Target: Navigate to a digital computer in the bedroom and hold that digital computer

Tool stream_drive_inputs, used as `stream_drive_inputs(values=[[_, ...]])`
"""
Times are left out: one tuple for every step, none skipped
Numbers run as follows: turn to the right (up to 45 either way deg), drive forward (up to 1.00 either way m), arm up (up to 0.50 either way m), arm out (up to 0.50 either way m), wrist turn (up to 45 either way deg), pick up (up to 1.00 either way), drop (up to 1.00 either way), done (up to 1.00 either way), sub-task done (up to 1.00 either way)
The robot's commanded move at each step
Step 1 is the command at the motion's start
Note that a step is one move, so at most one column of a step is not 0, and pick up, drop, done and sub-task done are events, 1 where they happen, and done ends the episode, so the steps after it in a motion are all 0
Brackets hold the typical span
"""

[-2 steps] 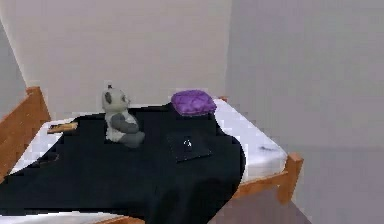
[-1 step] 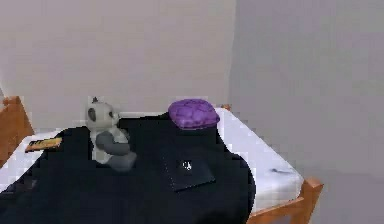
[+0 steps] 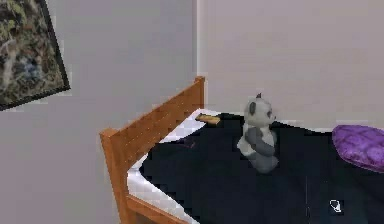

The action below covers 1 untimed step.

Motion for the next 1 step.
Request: stream_drive_inputs(values=[[-42.0,0.00,0.00,0.00,0.0,0.00,0.00,0.00,0.00]])
